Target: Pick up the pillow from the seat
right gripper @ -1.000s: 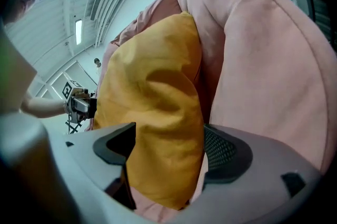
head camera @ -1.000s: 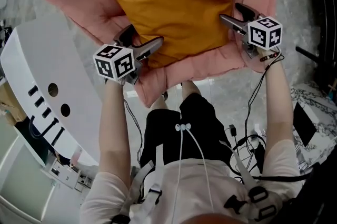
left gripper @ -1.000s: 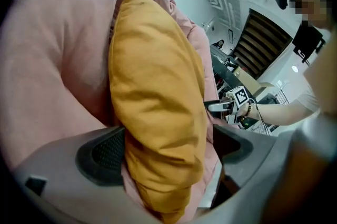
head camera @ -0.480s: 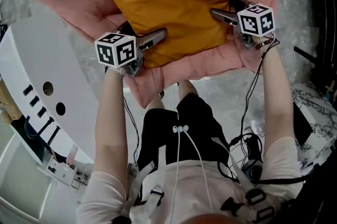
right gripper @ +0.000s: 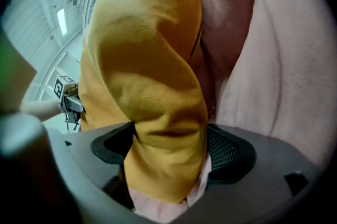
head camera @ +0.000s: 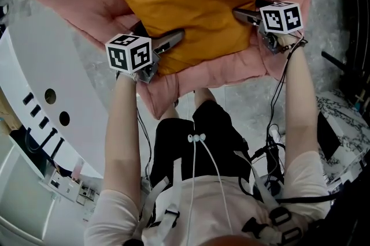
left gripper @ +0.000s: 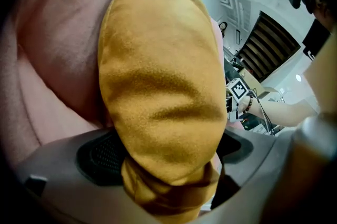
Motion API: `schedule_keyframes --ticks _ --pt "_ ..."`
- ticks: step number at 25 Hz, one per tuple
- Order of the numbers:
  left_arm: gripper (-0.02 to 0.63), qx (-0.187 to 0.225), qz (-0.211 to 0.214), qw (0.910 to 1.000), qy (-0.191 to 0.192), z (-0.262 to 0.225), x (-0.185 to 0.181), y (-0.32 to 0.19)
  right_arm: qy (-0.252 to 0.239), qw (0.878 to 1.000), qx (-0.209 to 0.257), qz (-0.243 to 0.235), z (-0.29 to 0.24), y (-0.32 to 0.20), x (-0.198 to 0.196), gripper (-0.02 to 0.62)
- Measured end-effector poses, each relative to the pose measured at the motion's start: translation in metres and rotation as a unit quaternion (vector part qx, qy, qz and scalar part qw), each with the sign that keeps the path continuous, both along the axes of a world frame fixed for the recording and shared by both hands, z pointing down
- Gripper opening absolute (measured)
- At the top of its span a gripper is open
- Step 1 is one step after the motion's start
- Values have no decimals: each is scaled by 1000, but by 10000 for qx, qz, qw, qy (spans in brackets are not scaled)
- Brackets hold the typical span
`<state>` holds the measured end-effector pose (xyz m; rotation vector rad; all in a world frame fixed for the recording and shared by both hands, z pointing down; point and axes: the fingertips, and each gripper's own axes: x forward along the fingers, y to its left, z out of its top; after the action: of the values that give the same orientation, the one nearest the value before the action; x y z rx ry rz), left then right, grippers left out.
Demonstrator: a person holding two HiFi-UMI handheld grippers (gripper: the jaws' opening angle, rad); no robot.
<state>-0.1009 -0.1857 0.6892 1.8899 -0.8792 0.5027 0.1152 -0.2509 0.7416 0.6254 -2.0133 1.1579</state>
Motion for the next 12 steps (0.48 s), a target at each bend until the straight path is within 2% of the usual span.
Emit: schedule_keyframes --ticks 3,6,9,12 --pt "508 19 3 10000 -5 3 2 -1 -282 9992 -283 -88 9 -1 -12 416" --pt "508 113 -67 9999 -6 7 2 -7 -719 9973 -101 -99 14 -3 -29 414" --pt "508 272 -205 9994 34 8 5 -10 -934 9955 172 28 15 -5 -34 409" --pt "505 332 -257 9991 64 7 7 -7 -1077 9934 338 191 7 1 -33 315"
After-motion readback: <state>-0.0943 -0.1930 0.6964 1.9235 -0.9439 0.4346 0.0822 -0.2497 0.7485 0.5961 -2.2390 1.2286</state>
